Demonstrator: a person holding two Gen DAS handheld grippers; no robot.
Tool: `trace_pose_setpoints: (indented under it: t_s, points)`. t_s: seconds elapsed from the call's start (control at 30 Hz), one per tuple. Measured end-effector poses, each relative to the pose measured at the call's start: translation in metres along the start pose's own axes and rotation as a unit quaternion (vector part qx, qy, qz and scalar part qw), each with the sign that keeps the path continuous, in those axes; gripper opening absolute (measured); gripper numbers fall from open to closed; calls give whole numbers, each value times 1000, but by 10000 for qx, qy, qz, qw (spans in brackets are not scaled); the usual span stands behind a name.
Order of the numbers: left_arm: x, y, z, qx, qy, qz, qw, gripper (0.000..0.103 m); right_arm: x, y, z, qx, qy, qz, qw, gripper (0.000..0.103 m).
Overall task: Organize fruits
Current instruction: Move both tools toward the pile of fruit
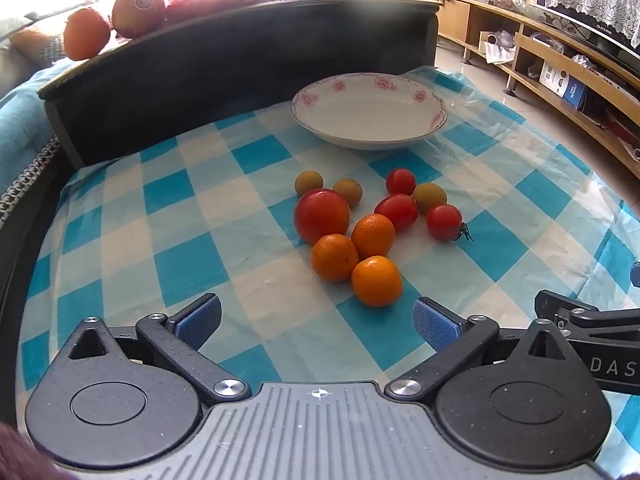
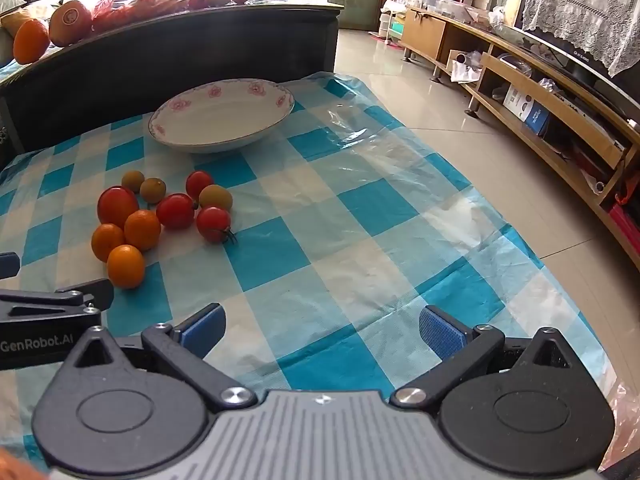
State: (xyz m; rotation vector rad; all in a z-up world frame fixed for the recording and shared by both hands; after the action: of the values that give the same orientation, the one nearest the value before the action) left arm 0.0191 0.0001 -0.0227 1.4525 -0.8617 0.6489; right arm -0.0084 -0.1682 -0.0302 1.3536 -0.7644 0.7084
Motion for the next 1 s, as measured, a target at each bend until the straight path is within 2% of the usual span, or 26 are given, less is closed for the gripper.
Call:
trace_pose_setpoints:
  t_s: [1.0]
  points:
    - [-10,-4,-7,57,25,-93,9999,101,-3,-6,-10,153,120,-122,9997,103]
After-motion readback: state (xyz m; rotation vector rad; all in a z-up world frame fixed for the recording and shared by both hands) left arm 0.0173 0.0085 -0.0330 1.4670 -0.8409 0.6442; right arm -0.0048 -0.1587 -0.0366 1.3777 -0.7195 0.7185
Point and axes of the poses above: each gripper's, at about its wrist camera, not at the fingertips, and y roughly against the way its jaws point, z to its right, x to its top, the point moved 3 cm from there along -y, roughly the way its jaws point, and after that the axes turned 15 degrees about z, right-handed, at the moved point
